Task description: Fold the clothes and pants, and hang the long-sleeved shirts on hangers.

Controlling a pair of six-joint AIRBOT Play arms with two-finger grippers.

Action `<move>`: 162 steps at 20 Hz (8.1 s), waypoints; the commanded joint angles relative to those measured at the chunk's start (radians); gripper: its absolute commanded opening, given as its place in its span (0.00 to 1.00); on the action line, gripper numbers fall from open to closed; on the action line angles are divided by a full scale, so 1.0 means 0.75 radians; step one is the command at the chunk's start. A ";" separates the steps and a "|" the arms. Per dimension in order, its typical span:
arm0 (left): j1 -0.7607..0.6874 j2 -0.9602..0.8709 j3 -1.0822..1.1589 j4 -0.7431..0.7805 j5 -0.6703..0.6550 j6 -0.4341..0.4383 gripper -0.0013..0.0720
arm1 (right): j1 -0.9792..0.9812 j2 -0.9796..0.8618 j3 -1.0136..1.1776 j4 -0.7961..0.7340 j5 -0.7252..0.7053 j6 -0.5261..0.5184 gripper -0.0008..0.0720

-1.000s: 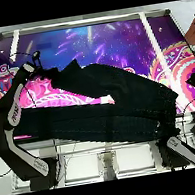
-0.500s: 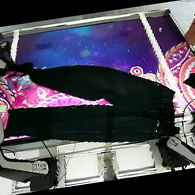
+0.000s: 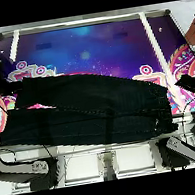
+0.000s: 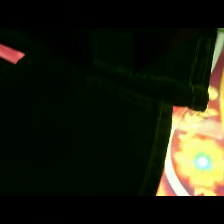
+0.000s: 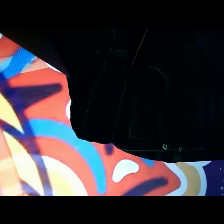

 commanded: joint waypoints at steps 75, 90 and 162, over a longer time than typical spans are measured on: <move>1.059 0.328 -0.914 -0.424 -0.318 0.952 0.76 | 0.053 -0.207 0.134 -0.112 0.094 -0.061 0.61; 1.006 0.317 -0.948 -0.435 -0.352 1.027 0.06 | 0.052 -0.207 0.135 -0.260 0.130 -0.086 0.67; 0.217 0.116 -0.060 -0.620 0.633 -0.124 0.06 | -0.219 -0.261 0.464 0.121 -0.045 0.039 0.03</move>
